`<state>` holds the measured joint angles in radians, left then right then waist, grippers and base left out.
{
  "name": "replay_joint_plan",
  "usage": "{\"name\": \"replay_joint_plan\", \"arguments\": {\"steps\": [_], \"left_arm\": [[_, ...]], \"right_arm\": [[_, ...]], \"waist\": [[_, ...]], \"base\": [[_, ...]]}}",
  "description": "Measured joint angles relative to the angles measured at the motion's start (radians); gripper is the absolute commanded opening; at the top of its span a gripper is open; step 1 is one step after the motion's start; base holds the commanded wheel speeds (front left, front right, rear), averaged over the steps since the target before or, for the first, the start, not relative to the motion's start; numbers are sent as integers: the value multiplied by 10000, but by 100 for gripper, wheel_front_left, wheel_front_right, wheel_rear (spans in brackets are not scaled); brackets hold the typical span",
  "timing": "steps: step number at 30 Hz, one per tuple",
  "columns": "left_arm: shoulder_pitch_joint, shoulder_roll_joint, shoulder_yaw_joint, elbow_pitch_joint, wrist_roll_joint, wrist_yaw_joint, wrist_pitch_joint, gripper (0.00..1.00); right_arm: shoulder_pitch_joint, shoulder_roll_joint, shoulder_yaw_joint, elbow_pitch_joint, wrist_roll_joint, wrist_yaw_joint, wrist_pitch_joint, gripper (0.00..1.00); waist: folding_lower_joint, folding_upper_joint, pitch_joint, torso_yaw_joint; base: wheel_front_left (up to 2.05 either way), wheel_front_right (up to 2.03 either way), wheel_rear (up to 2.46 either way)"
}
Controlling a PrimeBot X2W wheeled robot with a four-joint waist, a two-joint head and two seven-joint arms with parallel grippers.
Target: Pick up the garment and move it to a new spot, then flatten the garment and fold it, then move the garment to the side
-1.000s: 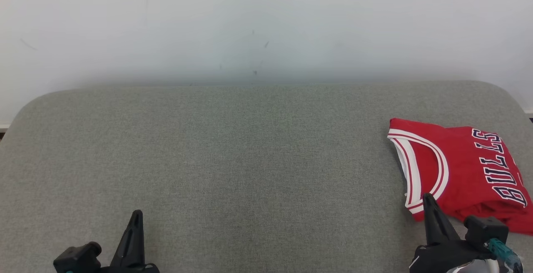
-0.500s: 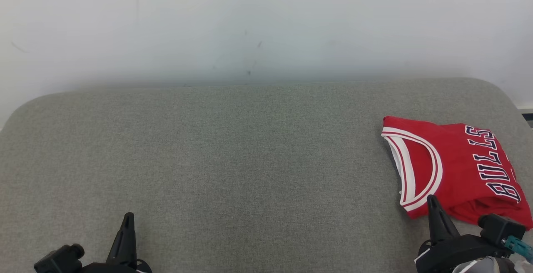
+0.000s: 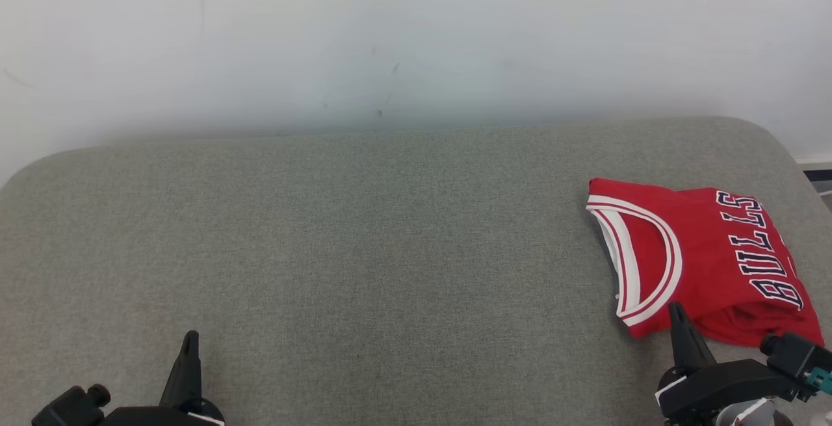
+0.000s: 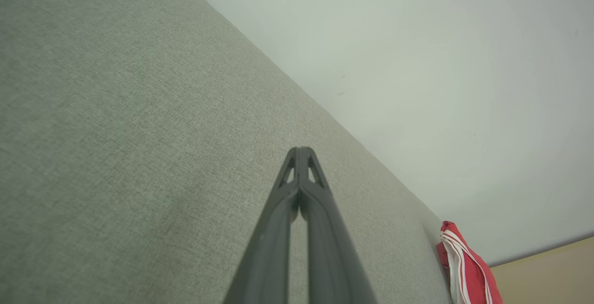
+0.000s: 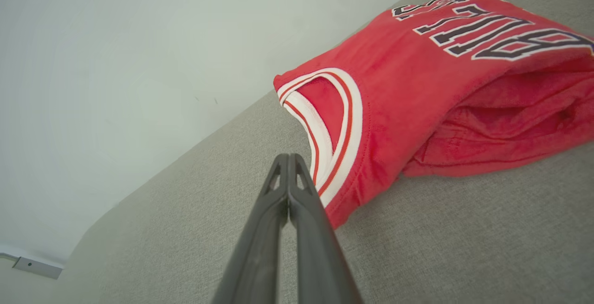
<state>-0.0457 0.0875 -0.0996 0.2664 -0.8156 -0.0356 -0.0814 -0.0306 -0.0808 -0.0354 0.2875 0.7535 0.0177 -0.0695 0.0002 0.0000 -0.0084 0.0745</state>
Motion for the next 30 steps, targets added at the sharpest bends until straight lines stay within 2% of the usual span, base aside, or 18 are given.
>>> {"name": "replay_joint_plan", "arguments": {"steps": [30], "left_arm": [[-191, -238, 966, 146, -3950, -408, 993, 0]], "right_arm": [[-236, 173, -508, 23, 4268, 510, 913, 0]], "waist": [[-1, 0, 52, -378]], "base": [[0, 0, 0]]}}
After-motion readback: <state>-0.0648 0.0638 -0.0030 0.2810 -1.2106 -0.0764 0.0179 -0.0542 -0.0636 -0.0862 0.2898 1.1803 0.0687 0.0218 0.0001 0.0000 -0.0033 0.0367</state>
